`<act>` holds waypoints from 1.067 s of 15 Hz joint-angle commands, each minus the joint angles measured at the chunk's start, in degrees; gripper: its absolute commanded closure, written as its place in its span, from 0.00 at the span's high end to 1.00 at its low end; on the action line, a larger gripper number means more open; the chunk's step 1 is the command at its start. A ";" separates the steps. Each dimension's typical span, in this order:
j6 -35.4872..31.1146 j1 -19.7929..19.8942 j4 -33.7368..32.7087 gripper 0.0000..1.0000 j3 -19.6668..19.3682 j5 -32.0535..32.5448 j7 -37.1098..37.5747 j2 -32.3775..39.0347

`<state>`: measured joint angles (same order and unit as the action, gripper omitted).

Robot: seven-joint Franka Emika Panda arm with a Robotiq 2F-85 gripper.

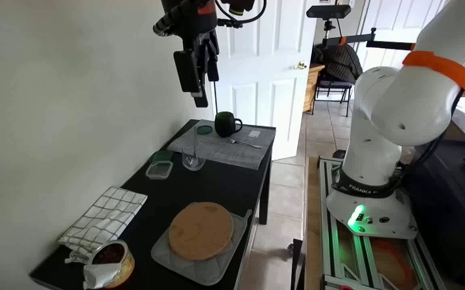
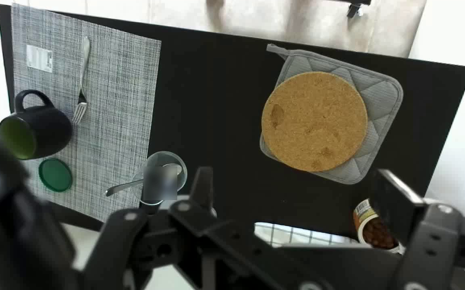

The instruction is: Move the plastic container to the right

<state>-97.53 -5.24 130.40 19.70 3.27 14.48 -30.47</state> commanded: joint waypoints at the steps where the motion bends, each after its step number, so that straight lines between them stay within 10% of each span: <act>1: 0.22 -1.78 -0.19 1.00 -1.38 0.75 0.76 0.40; 9: 0.22 -1.78 -0.19 1.00 -1.38 0.75 0.75 0.40; 16: -3.91 0.01 -9.40 1.00 2.24 -3.44 26.93 22.59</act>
<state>-99.10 -5.07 126.39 21.44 1.91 33.29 -19.15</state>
